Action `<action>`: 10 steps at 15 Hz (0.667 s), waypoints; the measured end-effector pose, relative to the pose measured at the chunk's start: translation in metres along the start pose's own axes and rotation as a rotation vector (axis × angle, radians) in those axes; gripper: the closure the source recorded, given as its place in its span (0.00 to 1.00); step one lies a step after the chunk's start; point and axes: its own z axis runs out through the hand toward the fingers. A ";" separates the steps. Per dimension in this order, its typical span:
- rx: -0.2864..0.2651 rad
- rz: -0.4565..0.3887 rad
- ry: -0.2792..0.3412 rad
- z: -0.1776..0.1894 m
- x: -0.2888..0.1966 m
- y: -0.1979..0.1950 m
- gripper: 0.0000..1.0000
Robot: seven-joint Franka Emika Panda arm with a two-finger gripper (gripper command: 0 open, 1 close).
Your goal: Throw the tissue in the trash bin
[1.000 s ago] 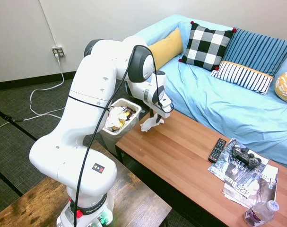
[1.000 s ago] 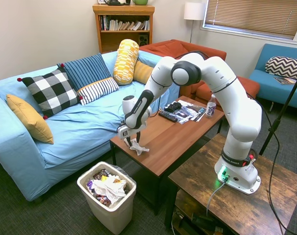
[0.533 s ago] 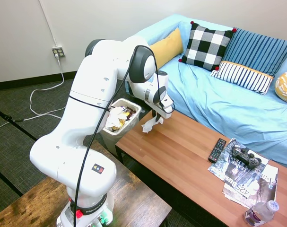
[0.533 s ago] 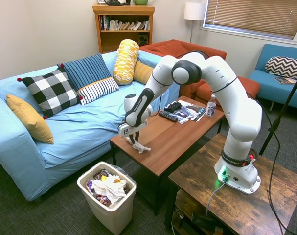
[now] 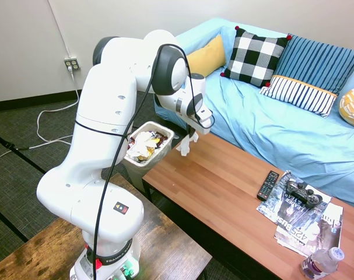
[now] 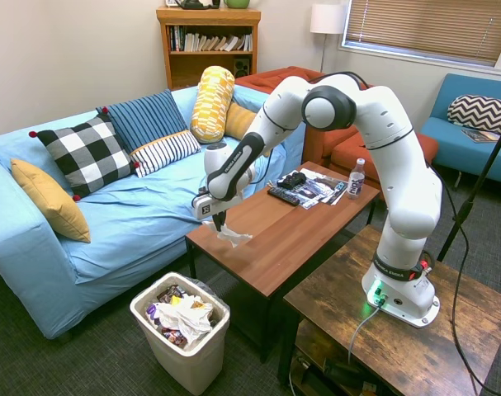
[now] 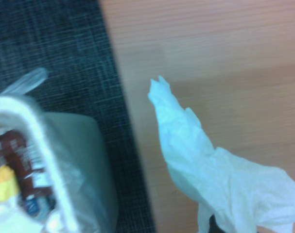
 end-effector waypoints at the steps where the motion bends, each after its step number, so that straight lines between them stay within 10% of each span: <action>1: -0.006 -0.036 0.010 -0.005 -0.030 -0.011 1.00; 8: -0.063 -0.229 0.051 0.035 -0.171 -0.077 1.00; 9: -0.073 -0.239 0.058 0.048 -0.178 -0.084 0.00; 10: -0.082 -0.241 0.070 0.059 -0.179 -0.090 0.00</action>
